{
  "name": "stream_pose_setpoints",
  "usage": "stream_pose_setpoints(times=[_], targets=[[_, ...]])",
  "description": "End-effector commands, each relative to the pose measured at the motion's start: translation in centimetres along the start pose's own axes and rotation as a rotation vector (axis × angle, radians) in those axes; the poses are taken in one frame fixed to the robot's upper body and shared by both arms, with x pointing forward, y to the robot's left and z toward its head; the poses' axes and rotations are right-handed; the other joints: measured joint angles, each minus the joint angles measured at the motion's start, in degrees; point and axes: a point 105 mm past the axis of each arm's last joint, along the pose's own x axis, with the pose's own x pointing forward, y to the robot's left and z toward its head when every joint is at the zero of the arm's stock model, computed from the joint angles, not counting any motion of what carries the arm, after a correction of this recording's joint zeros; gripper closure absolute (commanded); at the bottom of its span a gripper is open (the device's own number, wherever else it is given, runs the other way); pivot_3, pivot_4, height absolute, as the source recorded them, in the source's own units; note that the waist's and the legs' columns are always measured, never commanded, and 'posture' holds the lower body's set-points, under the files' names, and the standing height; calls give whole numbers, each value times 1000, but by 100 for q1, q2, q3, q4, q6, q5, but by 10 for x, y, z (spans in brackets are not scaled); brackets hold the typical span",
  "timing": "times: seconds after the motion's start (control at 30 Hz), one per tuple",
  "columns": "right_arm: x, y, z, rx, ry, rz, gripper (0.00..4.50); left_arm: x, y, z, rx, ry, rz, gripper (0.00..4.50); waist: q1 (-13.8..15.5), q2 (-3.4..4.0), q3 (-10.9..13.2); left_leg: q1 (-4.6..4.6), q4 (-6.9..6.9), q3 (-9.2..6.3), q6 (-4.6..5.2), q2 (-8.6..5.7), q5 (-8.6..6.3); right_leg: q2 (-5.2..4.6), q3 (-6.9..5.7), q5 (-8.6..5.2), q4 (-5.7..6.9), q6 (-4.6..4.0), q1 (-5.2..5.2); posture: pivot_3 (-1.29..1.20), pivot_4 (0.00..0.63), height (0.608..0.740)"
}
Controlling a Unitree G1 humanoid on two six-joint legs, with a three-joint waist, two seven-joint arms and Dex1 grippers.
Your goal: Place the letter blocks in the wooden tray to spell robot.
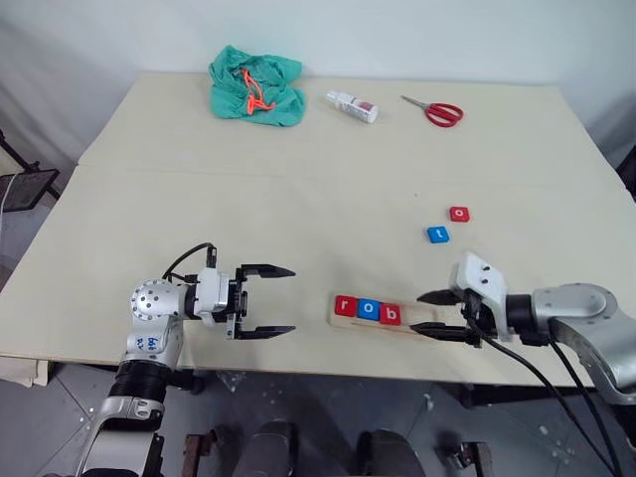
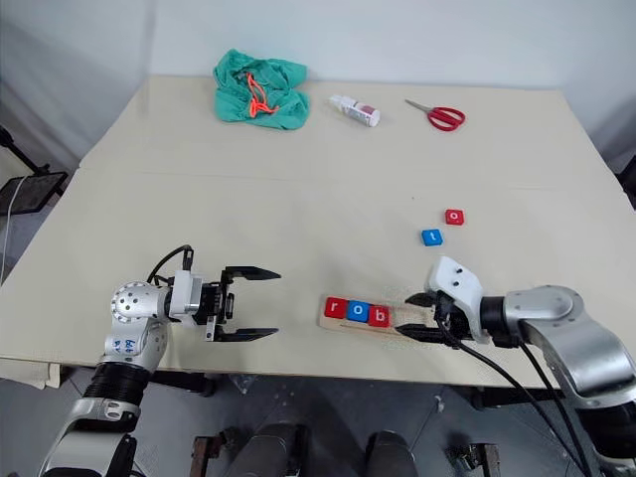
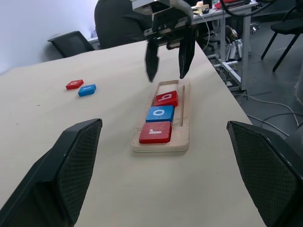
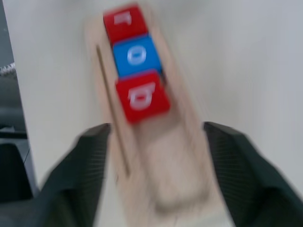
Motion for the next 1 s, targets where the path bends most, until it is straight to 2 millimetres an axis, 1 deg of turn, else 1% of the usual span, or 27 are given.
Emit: stream_pose_setpoints(times=[0.03, 0.07, 0.1, 0.17, 0.2, 0.3, 0.5, 0.63, 0.7, 0.83, 1.0], targets=[[-2, 12, 17, -22, -42, 16, 2937, 4, 4, 4, 33, -11, -3, 0, -3, 0, 0, 1, 0, 0, 0, 2, 0, 1, 0, 0, 0, 0, 0, 0, 150, 740], [-1, 15, 19, -15, -47, 22, 3263, 5, 4, 4, 33, -12, -4, 0, 1, 0, 0, 2, -1, -1, 0, 3, 0, 3, 0, 0, 0, 0, 0, 0, 150, 740], [2, 20, 20, -5, -54, 42, 3681, 5, 4, 4, 33, -13, -4, 0, 4, 0, 0, 2, -1, -2, 0, 3, 0, 2, 0, 0, 0, 0, 0, 0, 150, 740], [6, 27, 20, 12, -60, 71, 4333, 6, 4, 4, 32, -15, -5, 0, 8, 0, 0, 1, 0, -3, 0, 1, 0, 1, 0, 0, 0, 0, 1, 0, 150, 740], [9, 32, 19, 22, -59, 90, 4468, 6, 3, 5, 32, -16, -6, 0, 8, 0, 0, 1, -1, -3, 0, 0, 0, 1, 0, 0, 0, 0, 1, 0, 150, 740], [16, 35, 14, 51, -56, 110, 4468, 6, 3, 6, 32, -18, -8, 0, 13, 0, 0, 1, 1, -4, 0, 0, 0, 1, -1, 0, 0, 0, 2, 0, 150, 740], [28, 28, 6, 56, -54, 101, 4468, 3, 1, 7, 31, -11, -4, 0, 5, 0, 0, 1, 1, -4, 0, -2, 0, 0, 0, 0, 0, 0, 1, 0, 150, 740], [32, 22, 8, 45, -71, 81, 4468, 2, 1, 7, 31, -7, 0, 0, 5, 0, 0, 1, 1, -4, 0, -1, 0, 0, 0, 0, 0, 0, 1, 0, 150, 740], [32, 19, 12, 37, -88, 68, 4468, 1, 1, 7, 31, -5, 4, 0, 4, 0, 0, 1, 1, -4, 0, 0, 0, 1, -1, 0, 0, 0, 1, 0, 150, 740], [25, 22, 22, 17, -118, 73, 4468, 1, 1, 7, 29, -5, 8, 0, 11, 0, 0, 1, -1, -5, 0, -1, 0, 0, -1, 0, 0, 0, 1, 0, 150, 740], [19, 23, 23, 10, -107, 66, 4468, 4, 1, 6, 28, -10, 9, 0, 7, 0, 0, 1, -1, -5, 0, -1, 0, 0, -1, 0, 0, 0, 1, 0, 150, 740]])
